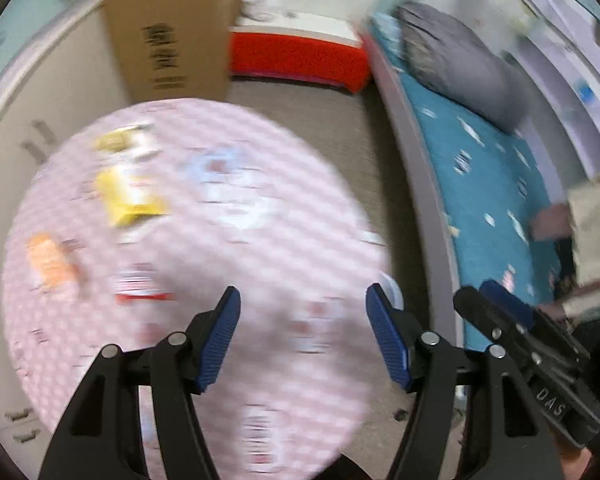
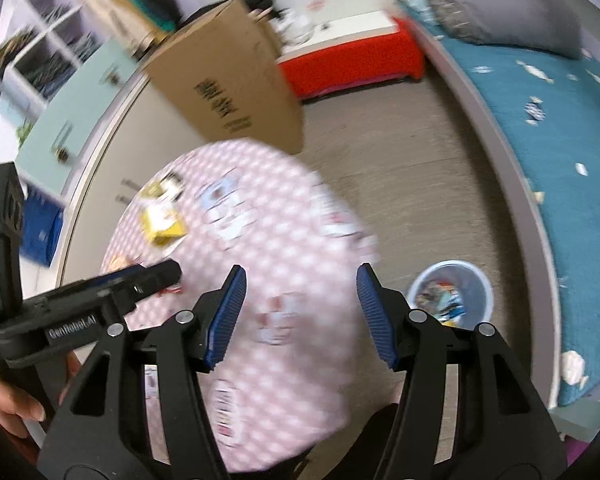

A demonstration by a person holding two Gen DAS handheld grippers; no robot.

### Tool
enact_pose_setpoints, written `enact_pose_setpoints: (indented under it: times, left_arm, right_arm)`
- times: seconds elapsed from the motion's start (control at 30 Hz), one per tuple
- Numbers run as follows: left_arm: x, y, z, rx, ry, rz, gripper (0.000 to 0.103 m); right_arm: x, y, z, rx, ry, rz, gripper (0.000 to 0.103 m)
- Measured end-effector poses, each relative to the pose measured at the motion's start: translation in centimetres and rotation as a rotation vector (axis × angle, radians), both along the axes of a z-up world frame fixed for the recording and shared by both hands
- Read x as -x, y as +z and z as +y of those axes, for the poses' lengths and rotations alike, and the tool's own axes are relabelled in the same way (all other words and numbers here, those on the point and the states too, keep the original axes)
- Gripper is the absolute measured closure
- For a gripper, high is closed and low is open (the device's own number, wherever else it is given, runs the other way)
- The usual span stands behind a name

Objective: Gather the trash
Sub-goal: 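Grasp the orange-white bag with the left gripper while the right grasps the red wrapper, then carry both items to the basin and open both grippers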

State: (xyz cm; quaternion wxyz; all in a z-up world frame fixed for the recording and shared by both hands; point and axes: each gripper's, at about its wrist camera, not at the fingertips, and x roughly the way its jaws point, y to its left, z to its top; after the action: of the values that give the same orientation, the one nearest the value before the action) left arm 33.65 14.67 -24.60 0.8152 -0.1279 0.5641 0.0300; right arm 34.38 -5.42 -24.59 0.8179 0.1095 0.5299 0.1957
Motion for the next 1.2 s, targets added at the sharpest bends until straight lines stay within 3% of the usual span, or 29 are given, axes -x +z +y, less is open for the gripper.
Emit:
enact_pose_setpoints:
  times: [0.23, 0.3, 0.47, 0.73, 1.0, 1.07, 1.13, 1.2]
  left_arm:
    - [2.6, -0.9, 12.1, -0.083, 0.172, -0.007, 0.038]
    - [3.0, -1.6, 15.1, -0.085, 0.221, 0.014, 0.032]
    - [3.0, -4.1, 20.5, -0.044, 0.286, 0.087, 0.03]
    - [2.1, -8.7, 23.1, -0.023, 0.27, 0.207, 0.029]
    - [0.9, -10.6, 23.7, 0.008, 0.21, 0.218, 0.03]
    - [0.6, -11.1, 23.6, 0.031, 0.196, 0.223, 0.038]
    - [0.2, -11.8, 23.0, 0.061, 0.18, 0.242, 0.055]
    - [0.4, -12.3, 22.6, 0.055, 0.178, 0.238, 0.06]
  right_arm:
    - [1.4, -2.9, 10.9, -0.005, 0.081, 0.04, 0.046]
    - [1.6, -3.7, 13.3, 0.005, 0.099, 0.045, 0.045]
    - [1.7, -5.4, 18.2, 0.038, 0.142, 0.056, 0.041]
    - [1.1, -8.3, 23.2, 0.103, 0.234, 0.079, 0.04]
    - [0.7, -10.5, 26.4, 0.172, 0.321, 0.076, 0.039]
    - [0.6, -10.9, 26.7, 0.191, 0.334, 0.07, 0.039]
    - [0.6, -11.0, 27.0, 0.207, 0.35, 0.045, 0.039]
    - [0.7, -11.0, 27.3, 0.22, 0.363, 0.029, 0.049]
